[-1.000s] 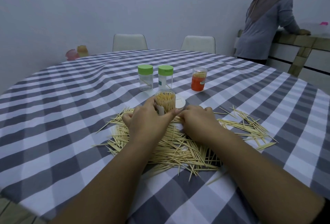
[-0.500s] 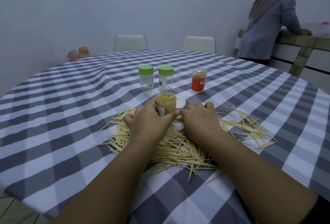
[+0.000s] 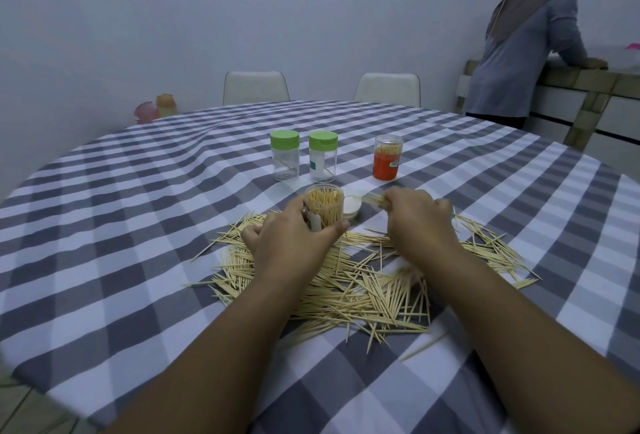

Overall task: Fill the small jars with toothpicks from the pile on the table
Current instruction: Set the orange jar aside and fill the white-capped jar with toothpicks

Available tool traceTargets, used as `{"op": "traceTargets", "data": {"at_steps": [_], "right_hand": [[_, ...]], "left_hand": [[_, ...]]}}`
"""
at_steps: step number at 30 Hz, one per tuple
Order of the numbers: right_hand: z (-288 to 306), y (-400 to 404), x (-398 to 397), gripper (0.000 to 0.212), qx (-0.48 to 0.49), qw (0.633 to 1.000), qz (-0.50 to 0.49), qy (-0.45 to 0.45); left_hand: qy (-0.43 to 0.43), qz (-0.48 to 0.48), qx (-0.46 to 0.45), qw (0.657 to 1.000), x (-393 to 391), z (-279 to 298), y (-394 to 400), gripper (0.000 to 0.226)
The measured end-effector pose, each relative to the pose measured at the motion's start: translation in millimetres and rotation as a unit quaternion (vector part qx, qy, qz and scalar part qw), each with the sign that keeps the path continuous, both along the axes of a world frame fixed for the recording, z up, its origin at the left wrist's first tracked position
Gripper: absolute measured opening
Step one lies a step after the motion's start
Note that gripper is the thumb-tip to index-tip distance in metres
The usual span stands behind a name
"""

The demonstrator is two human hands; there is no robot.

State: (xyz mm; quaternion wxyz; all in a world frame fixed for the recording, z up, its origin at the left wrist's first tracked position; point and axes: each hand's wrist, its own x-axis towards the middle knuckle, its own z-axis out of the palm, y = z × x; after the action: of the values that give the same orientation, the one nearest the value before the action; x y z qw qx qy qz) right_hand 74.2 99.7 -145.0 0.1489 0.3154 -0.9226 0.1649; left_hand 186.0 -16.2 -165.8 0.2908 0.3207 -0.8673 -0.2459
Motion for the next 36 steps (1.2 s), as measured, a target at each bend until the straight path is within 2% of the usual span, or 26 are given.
{"op": "traceTargets", "data": {"at_steps": [2,4,8,10,17,20,23,25,30,34,36], "right_hand": [[1,4,-1,0.019,-0.097,0.994,0.030,0.046],[1,5,0,0.016,-0.141,0.982,0.063,0.110],[-5,0,3,0.025,-0.122,0.958,0.127,0.224],[-5,0,4,0.031,-0.097,0.954,0.136,0.249],[3,5,10,0.032,-0.067,0.953,0.131,0.265],[2,2,15,0.029,-0.055,0.940,0.165,0.292],[-2,-3,23,0.047,-0.023,0.934,0.196,0.299],[-3,-4,26,0.048,-0.034,0.933,0.194,0.302],[-3,-6,26,0.042,-0.090,0.938,0.217,0.256],[-3,-5,23,0.044,-0.062,0.952,0.228,0.196],[-1,-2,24,0.045,-0.042,0.953,0.223,0.200]], "left_hand": [[0.000,-0.003,0.001,1.000,-1,-1,-1,0.059],[-0.006,-0.006,-0.005,1.000,-2,-2,-1,0.057],[-0.025,-0.015,-0.024,0.999,-2,-3,1,0.053],[-0.029,-0.017,-0.029,0.999,-2,-3,2,0.054],[-0.025,-0.018,-0.042,0.999,-3,-5,1,0.058],[-0.022,-0.023,-0.053,0.998,-3,-5,2,0.056],[-0.018,-0.024,-0.058,0.998,-2,-5,3,0.052],[-0.015,-0.026,-0.055,0.998,-2,-5,3,0.052],[-0.021,-0.032,-0.054,0.998,-2,-4,4,0.051],[-0.018,-0.034,-0.053,0.998,-2,-4,4,0.052],[-0.017,-0.036,-0.054,0.998,-2,-4,4,0.051]]}}
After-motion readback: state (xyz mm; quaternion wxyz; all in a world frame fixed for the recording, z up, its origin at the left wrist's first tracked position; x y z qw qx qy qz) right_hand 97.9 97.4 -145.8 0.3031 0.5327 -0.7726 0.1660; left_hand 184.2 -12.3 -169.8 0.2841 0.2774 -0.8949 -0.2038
